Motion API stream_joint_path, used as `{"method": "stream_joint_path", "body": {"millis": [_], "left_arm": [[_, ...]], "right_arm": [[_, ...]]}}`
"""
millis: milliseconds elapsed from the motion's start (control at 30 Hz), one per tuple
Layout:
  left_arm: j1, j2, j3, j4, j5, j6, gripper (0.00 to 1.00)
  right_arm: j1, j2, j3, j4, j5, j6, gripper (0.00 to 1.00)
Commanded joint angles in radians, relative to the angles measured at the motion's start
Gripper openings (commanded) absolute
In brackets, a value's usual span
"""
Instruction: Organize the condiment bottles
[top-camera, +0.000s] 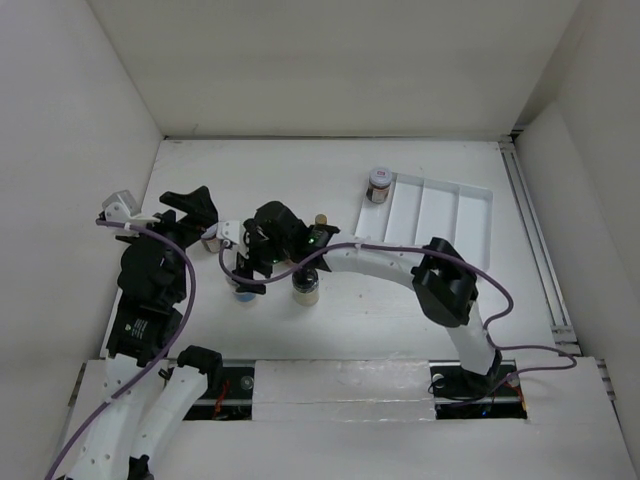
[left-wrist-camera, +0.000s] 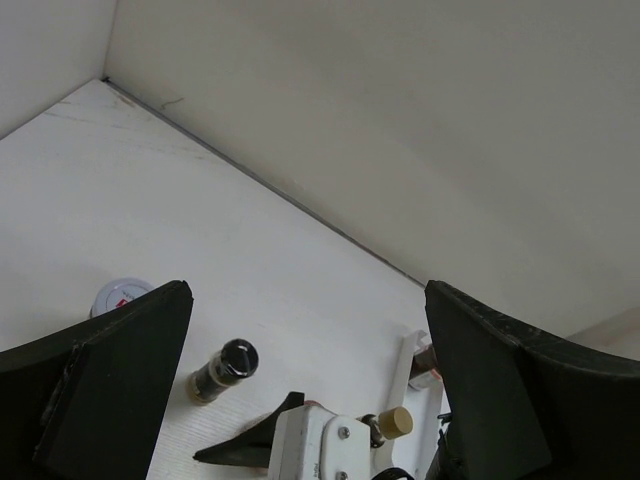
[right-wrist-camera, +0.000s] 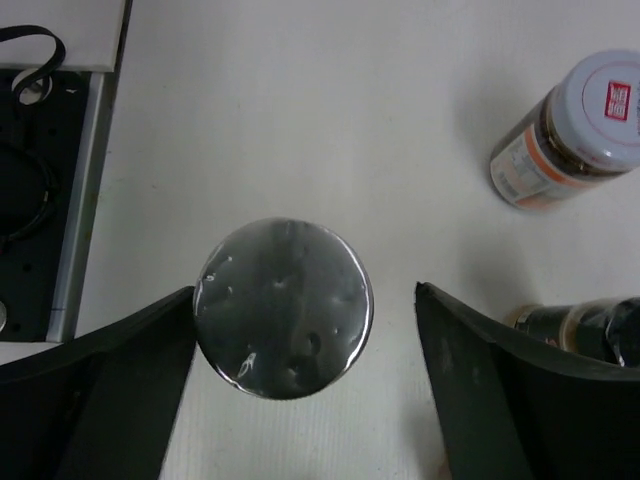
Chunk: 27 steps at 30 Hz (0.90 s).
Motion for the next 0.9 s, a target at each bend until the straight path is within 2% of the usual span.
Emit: {"method": "stream_joint_path", "body": {"millis": [0, 33, 67, 167, 333, 433, 533, 700, 867], "left_arm": [[0.002, 0.012, 0.012, 0.051, 0.023, 0.021, 0.99], [0.002, 0.012, 0.012, 0.051, 0.034, 0.021, 0.99], [0.002, 0.012, 0.012, 0.051, 0.034, 0.021, 0.99], [0.002, 0.012, 0.012, 0.051, 0.034, 0.021, 0.99], [0.002, -0.001, 0.003, 0.054, 0.034, 0.021, 0.99], [0.002, -0.001, 0.003, 0.045, 0.034, 0.021, 0.99], [0.002, -0.001, 0.003, 0.054, 0.046, 0.021, 0.99], [0.002, -0.001, 0.003, 0.055, 0.057, 0.021, 0.99], [0.002, 0.008, 0.003, 0.055, 0.077, 0.021, 0.99]], "right_arm": [[0.02, -0.011, 0.048, 0.09, -0.03, 0.013, 0.85], [0.02, -0.011, 0.048, 0.101, -0.017, 0.023, 0.61], [0.02, -0.02, 0.048, 0.101, -0.007, 0.033, 0.53], [0.007, -0.066, 0.033, 0.138, 0.026, 0.044, 0.41], [-0.079, -0.322, -0.073, 0.321, 0.07, 0.113, 0.39], [-0.193, -0.49, -0.191, 0.418, 0.136, 0.148, 0.39], [-0.341, -0.612, -0.28, 0.419, 0.245, 0.182, 0.39], [-0.622, -0.689, -0.401, 0.406, 0.375, 0.227, 0.38], [-0.788, -0.642, -0.398, 0.353, 0.392, 0.239, 0.38]]}}
